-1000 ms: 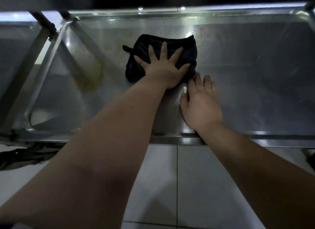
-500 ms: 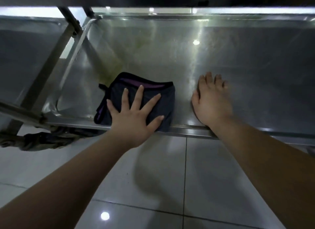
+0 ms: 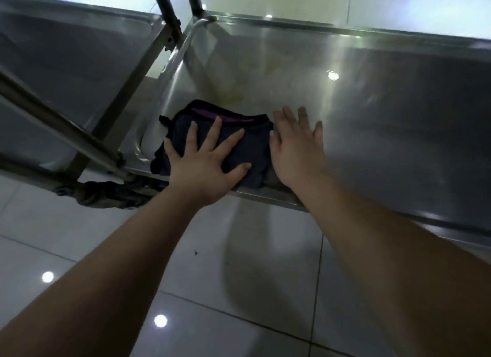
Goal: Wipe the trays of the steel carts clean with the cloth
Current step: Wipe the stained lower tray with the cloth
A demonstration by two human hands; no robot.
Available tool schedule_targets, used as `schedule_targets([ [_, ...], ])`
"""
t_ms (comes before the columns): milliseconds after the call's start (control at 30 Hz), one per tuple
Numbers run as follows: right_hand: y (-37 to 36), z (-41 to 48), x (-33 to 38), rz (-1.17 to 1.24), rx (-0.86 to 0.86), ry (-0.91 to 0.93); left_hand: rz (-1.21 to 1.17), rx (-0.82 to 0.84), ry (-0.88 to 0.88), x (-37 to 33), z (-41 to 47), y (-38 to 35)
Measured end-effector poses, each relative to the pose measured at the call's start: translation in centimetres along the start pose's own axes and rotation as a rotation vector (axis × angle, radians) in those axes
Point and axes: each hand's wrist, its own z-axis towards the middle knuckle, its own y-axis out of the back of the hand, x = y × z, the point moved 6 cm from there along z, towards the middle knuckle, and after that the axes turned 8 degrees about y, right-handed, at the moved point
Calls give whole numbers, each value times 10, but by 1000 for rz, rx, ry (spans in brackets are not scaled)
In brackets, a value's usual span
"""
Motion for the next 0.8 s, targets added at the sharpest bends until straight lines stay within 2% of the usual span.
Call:
schedule_targets([
  [100, -11, 0, -3, -119, 30, -56, 15, -5, -19, -4, 3, -3],
  [267, -10, -3, -4, -86, 6, -71, 19, -46, -95, -11, 45, 2],
  [533, -6, 4, -7, -66, 11, -79, 10, 55, -141, -64, 150, 31],
  [800, -4, 1, -4, -81, 18, -91, 12, 35, -134, -54, 134, 25],
])
